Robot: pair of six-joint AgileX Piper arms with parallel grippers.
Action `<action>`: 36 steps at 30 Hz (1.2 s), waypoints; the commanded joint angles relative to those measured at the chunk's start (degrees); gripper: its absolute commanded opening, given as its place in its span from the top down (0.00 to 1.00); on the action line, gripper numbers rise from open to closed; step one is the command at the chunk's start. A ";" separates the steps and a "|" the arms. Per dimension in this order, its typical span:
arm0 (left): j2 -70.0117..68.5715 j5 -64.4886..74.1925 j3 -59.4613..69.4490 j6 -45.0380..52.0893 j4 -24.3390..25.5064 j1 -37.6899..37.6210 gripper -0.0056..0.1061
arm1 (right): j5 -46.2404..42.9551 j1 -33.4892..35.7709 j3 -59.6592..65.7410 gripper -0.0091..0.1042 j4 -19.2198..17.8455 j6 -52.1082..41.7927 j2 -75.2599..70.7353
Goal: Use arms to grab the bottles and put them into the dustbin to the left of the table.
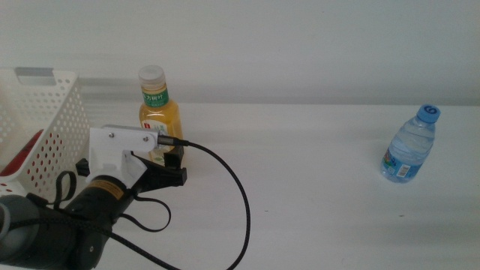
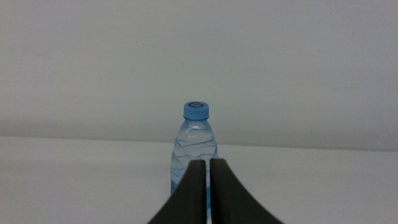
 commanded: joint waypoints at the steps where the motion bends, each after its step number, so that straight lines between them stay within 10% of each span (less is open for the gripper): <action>1: 0.24 -1.11 -0.53 -0.15 -0.65 -0.41 0.16 | -0.39 -0.30 1.99 0.93 -0.37 -0.19 -2.15; 36: 0.24 -1.09 -2.42 -1.46 -2.95 -0.41 0.16 | -0.39 -0.30 1.99 0.93 -0.37 -0.19 -2.15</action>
